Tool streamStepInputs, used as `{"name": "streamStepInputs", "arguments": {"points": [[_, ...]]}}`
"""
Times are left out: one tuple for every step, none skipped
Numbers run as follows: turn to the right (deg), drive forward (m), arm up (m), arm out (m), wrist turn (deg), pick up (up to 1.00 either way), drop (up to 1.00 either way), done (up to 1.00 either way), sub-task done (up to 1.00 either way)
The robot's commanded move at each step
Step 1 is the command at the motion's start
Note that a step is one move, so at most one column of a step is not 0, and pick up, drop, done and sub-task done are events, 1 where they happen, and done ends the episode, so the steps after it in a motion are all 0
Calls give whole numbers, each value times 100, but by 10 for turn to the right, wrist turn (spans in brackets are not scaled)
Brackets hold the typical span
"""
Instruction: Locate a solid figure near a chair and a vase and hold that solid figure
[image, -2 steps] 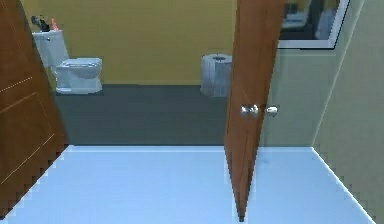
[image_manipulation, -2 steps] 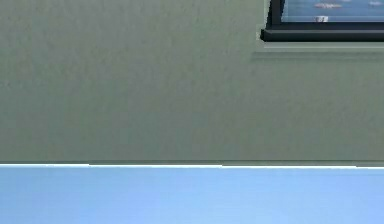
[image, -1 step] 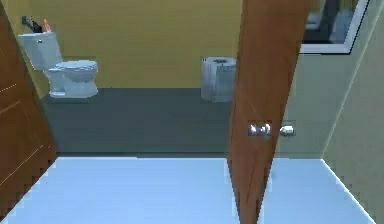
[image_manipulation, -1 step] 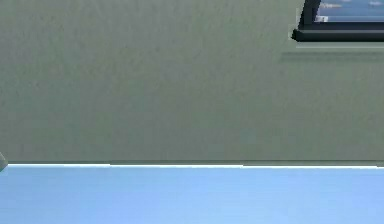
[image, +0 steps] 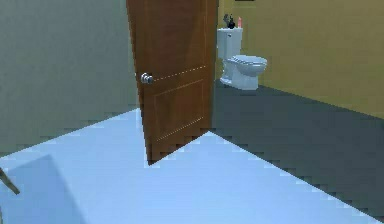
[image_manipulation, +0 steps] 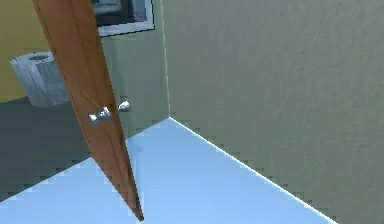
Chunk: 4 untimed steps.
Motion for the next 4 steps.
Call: {"name": "streamStepInputs", "arguments": {"points": [[0,15,0,0,0,0,0,0,0],[-420,0,0,0,0,0,0,0,0],[0,85,0,0,0,0,0,0,0],[-450,0,0,0,0,0,0,0,0]]}}
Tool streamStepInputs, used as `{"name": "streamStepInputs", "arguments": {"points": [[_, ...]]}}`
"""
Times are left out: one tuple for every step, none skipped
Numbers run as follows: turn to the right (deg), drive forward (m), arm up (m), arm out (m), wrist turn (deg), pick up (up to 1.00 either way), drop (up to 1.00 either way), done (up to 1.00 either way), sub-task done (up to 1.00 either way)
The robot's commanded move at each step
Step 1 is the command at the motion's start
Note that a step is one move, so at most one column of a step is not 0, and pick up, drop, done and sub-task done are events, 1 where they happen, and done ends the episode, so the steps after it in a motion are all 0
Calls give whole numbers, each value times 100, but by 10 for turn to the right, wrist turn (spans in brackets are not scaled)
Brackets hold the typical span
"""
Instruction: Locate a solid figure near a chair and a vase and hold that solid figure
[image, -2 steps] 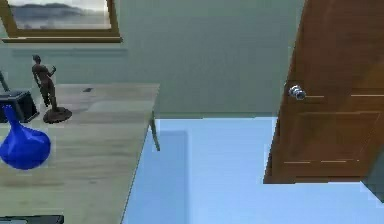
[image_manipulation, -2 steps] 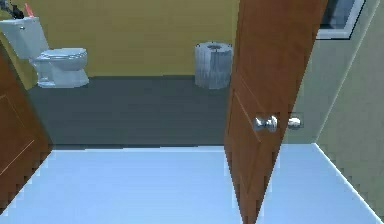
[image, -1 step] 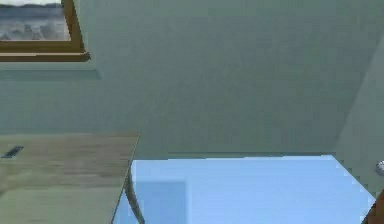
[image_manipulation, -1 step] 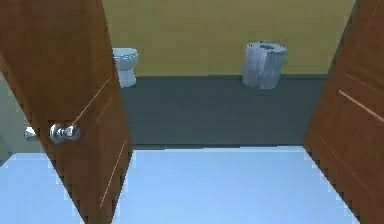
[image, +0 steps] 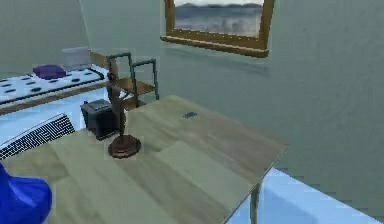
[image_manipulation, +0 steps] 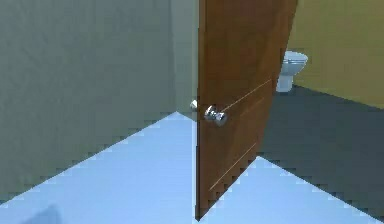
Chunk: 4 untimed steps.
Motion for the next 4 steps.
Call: {"name": "streamStepInputs", "arguments": {"points": [[-450,0,0,0,0,0,0,0,0],[-450,0,0,0,0,0,0,0,0],[-180,0,0,0,0,0,0,0,0],[450,0,0,0,0,0,0,0,0]]}}
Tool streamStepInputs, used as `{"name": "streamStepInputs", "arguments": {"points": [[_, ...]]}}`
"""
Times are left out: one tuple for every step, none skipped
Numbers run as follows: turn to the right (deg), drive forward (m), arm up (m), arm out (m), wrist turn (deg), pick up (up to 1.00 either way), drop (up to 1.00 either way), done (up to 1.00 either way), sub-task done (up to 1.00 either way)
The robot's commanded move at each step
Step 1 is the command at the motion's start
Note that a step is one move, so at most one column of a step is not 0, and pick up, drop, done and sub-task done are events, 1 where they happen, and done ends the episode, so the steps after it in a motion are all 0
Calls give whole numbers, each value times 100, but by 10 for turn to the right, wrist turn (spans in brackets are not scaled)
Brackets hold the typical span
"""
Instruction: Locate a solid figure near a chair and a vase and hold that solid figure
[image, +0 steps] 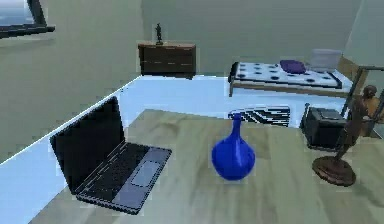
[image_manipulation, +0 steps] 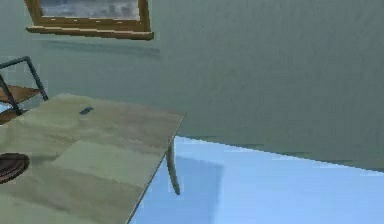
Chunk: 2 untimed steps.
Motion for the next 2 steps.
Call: {"name": "streamStepInputs", "arguments": {"points": [[450,0,0,0,0,0,0,0,0],[450,0,0,0,0,0,0,0,0]]}}
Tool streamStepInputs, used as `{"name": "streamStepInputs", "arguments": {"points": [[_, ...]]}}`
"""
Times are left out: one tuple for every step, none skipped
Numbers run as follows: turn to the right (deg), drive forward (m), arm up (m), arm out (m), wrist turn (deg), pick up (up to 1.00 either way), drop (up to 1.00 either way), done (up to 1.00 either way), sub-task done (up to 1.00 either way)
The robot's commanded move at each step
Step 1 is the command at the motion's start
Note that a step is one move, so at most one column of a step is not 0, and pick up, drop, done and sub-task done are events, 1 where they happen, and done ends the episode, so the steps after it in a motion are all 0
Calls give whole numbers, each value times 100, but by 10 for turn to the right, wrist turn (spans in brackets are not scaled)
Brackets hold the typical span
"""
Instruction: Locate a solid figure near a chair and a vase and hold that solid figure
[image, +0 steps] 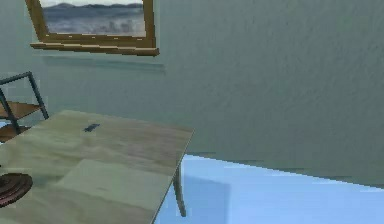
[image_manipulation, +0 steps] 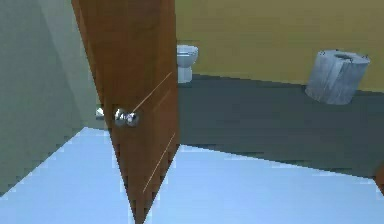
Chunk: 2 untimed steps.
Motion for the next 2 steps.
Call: {"name": "streamStepInputs", "arguments": {"points": [[120,0,0,0,0,0,0,0,0],[0,100,0,0,0,0,0,0,0]]}}
